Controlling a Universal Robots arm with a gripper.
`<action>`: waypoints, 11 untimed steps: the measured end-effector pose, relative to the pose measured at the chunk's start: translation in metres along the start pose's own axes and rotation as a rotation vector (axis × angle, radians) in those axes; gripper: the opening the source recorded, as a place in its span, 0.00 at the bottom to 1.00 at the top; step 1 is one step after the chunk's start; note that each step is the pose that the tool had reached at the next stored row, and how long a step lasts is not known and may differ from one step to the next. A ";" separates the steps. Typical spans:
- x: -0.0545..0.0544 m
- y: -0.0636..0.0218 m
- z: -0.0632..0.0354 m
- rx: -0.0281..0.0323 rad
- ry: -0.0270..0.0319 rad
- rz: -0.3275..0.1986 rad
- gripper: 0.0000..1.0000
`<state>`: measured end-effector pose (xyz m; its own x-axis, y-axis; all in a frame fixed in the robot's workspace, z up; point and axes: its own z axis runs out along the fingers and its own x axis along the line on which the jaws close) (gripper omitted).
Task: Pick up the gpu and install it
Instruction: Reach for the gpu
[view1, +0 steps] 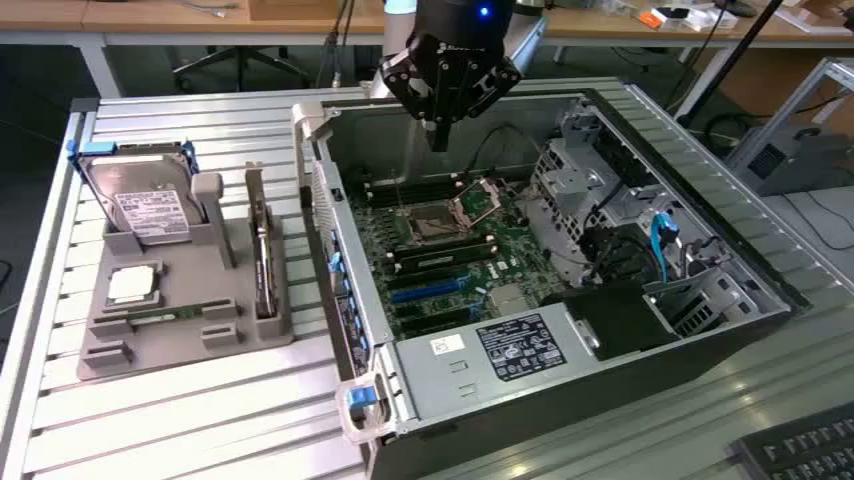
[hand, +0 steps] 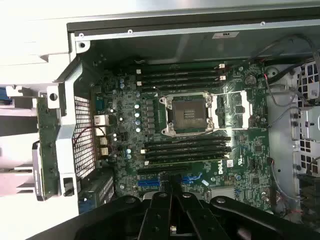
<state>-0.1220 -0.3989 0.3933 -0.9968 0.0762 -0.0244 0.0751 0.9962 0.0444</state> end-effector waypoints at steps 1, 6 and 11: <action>0.000 0.0000 0.0000 0.0000 0.0000 0.000 0.11; 0.002 -0.0002 0.0000 0.0000 -0.0001 0.000 0.11; 0.005 -0.0004 -0.0002 0.0001 0.0000 0.000 0.11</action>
<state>-0.1267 -0.3989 0.3933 -0.9968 0.0762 -0.0244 0.0751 0.9962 0.0443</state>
